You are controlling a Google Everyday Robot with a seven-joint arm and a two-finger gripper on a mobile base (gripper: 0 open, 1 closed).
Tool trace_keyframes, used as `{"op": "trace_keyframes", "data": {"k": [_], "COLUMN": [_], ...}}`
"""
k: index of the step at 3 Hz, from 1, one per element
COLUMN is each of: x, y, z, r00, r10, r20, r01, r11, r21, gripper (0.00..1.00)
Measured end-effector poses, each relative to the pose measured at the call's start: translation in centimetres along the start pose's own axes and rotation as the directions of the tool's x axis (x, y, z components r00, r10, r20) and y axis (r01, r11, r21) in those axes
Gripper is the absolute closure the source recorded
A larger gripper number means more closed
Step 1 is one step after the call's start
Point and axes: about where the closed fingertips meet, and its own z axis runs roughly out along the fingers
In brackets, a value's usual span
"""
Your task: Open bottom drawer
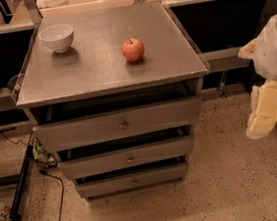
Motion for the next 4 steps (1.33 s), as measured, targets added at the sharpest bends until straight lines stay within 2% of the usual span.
{"op": "trace_keyframes", "data": {"k": [1, 2, 3, 4], "x": [0.5, 1.2, 2.3, 2.8], "y": [-0.1, -0.7, -1.8, -1.5], "z": [4.5, 9.5, 15.0, 17.0], "r00": [1.000, 1.000, 1.000, 1.000], "r10": [0.001, 0.006, 0.015, 0.022], "r20": [-0.008, -0.009, 0.021, 0.020], "r01": [-0.001, -0.007, -0.012, -0.018], "r11": [0.9998, 0.9975, 0.9906, 0.9848], "r21": [-0.021, -0.071, -0.136, -0.173], "gripper": [0.00, 0.00, 0.00, 0.00]}}
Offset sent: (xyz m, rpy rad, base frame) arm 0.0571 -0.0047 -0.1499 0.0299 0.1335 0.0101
